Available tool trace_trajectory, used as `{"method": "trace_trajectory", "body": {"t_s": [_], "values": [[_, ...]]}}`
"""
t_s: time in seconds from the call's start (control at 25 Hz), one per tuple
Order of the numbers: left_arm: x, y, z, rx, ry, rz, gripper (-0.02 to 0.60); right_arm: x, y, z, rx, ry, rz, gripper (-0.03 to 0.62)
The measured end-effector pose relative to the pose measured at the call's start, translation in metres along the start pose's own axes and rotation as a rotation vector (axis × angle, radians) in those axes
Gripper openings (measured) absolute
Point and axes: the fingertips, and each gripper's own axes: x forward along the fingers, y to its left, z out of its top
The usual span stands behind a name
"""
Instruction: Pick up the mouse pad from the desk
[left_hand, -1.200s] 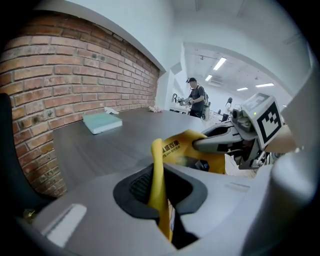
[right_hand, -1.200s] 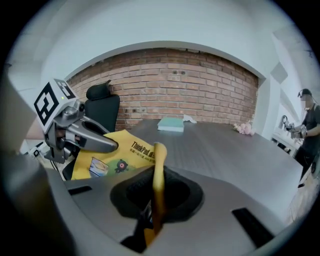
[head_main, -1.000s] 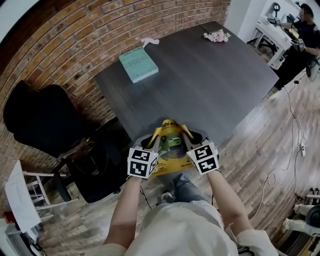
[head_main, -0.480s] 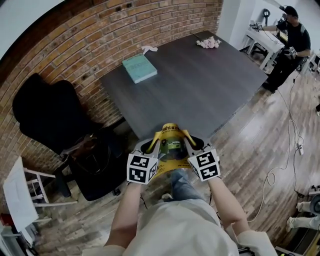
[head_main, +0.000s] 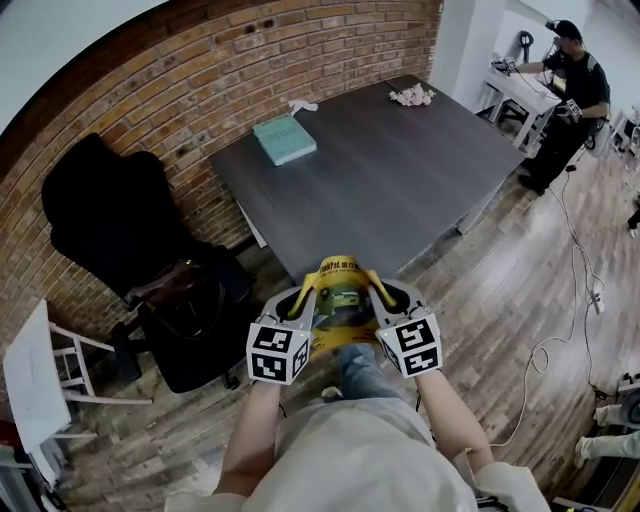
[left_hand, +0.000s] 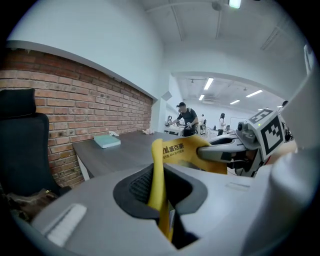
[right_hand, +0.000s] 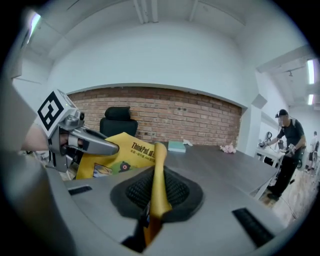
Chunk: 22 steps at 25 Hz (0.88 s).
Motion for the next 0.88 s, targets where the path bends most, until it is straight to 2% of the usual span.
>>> {"method": "trace_trajectory", "body": {"t_s": [0.48,0.88], "values": [[-0.058,-0.015,-0.001,-0.027,-0.084,0.029,0.028,-0.045,0.034,0.013,-0.004,-0.067,0.017,0.028],[-0.067,-0.017,-0.005,-0.021,-0.093,0.02,0.029,-0.049,0.041,0.01,0.014,-0.077,0.018,0.028]]}}
